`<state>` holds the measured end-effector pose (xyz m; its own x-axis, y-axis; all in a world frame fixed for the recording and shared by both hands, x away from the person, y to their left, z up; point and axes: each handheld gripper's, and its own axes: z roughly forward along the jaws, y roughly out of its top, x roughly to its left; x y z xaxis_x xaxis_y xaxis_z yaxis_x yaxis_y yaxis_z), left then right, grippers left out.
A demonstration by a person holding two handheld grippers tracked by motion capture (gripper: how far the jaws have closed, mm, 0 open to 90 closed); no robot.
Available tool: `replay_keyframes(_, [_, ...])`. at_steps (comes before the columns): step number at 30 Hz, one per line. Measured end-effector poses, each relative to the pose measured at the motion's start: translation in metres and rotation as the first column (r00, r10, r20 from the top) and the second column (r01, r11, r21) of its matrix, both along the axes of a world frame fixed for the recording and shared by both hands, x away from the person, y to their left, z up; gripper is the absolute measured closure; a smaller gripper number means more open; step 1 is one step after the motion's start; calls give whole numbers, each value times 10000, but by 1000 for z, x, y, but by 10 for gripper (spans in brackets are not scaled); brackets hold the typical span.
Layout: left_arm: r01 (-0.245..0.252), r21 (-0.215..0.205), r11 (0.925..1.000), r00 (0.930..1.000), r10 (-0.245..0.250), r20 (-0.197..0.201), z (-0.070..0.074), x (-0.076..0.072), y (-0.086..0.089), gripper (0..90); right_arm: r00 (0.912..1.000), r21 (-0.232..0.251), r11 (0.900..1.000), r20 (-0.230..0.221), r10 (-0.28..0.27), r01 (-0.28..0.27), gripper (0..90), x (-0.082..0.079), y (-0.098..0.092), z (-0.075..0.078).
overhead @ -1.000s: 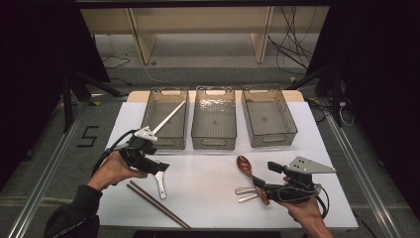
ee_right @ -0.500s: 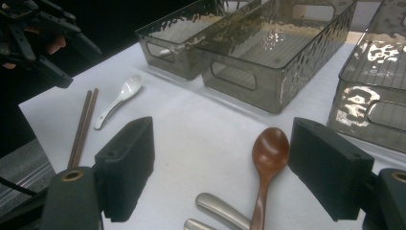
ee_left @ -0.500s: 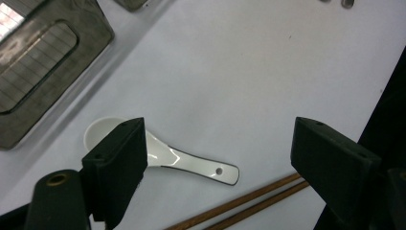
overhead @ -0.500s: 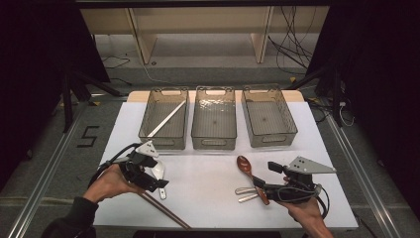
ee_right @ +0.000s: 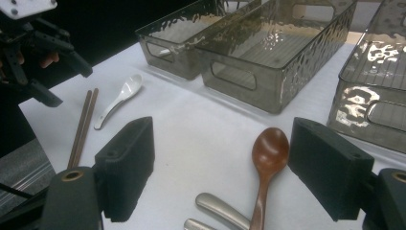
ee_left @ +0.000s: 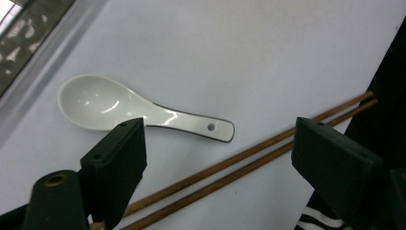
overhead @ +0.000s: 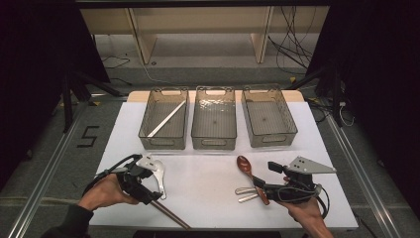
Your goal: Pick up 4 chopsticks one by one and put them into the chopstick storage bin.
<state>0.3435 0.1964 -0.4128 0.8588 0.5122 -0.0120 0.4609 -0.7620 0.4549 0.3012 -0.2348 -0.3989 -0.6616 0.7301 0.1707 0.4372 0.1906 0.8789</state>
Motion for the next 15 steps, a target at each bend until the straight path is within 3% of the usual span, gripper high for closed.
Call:
replay_keyframes(8, [201,301,9993,9996,-195,-213,-11,-8,5,190,10000,-10,10000,12,32,-32,251,0,1,0])
replay_keyframes(15, [739,596,9955,9964,-713,-449,-24,-15,5,199,10000,-19,10000,23,55,-55,250,0,1,0])
